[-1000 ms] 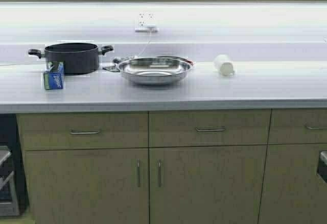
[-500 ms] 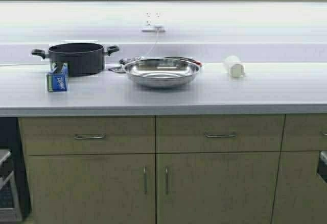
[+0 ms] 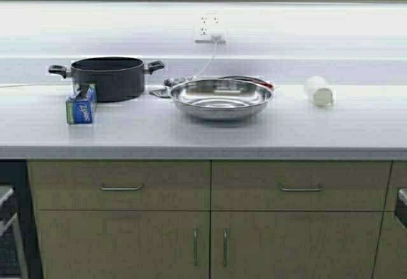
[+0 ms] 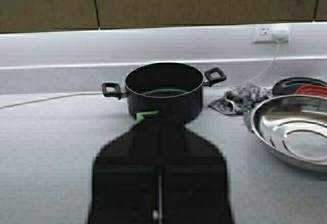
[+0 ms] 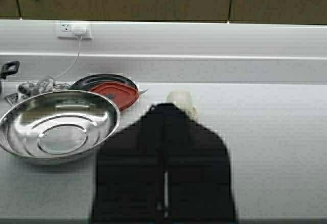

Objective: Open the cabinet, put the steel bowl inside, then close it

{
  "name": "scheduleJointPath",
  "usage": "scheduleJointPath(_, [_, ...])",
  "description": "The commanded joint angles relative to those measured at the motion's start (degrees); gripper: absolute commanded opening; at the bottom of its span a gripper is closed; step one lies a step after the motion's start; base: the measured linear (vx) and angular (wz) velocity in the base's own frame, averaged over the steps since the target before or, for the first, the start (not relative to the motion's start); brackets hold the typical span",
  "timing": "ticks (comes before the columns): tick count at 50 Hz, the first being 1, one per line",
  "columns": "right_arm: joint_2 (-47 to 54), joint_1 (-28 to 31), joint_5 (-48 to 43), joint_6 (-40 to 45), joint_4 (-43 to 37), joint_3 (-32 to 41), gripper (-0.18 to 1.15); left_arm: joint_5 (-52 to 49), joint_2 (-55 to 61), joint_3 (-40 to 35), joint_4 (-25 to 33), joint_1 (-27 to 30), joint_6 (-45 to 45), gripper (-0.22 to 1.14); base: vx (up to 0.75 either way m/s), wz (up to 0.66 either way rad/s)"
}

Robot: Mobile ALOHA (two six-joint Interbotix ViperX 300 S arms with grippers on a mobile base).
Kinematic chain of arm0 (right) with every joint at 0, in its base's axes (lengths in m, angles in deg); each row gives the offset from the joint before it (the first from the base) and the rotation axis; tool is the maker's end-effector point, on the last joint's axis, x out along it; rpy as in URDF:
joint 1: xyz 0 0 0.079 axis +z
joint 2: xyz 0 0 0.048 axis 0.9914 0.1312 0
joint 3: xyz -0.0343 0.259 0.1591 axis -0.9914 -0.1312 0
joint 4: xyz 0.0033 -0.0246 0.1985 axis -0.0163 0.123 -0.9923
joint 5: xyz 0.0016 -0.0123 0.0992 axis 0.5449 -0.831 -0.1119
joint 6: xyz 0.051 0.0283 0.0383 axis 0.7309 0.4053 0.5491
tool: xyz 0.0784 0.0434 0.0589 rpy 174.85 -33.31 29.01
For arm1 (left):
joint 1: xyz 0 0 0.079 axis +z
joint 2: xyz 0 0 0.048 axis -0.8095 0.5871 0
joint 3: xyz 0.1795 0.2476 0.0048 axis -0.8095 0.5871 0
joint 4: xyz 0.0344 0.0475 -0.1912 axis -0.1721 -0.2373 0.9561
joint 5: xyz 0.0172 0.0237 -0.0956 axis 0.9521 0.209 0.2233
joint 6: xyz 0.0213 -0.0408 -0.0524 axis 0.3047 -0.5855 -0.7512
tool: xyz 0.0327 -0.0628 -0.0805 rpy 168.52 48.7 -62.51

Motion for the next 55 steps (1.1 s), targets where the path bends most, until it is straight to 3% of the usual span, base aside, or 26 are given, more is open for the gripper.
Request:
scheduleJointPath(1, [0.26,0.18,-0.09,0.18,0.09,0.79,0.05,1.05,0.35,0.0,-0.09,0.0,-0.09,0.03,0.24,0.01])
scheduleJointPath(33, [2.2,0.18,-0.18,0.88,0.09,0.79,0.05,2.02,-0.62,1.32,-0.09,0.0,-0.35,0.03,0.25,0.01])
scheduleJointPath(37, [2.2,0.35,-0.7,1.49,-0.18,0.97,0.09,3.16,-0.62,1.14,-0.09,-1.14,-0.79,0.08,0.25,-0.07])
scheduleJointPath(41, [2.2,2.02,-0.7,3.34,0.0,0.44,0.29,3.6,-0.62,1.49,-0.44,-3.6,-0.97,0.29,0.23,-0.05])
scheduleJointPath(49, [3.6,9.84,-0.7,4.39,0.7,0.7,1.1,3.52,-0.35,2.64,-2.55,-10.72,-2.02,1.09,0.2,0.02])
scheduleJointPath(51, [3.6,12.13,-0.79,4.31,0.79,0.97,1.13,3.52,-0.62,2.64,-2.55,-13.54,-2.29,1.12,0.18,0.03])
scheduleJointPath(55, [3.6,17.58,-0.79,4.39,0.62,1.67,1.0,3.69,-0.44,2.02,-2.46,-19.6,-2.2,1.0,0.16,0.03])
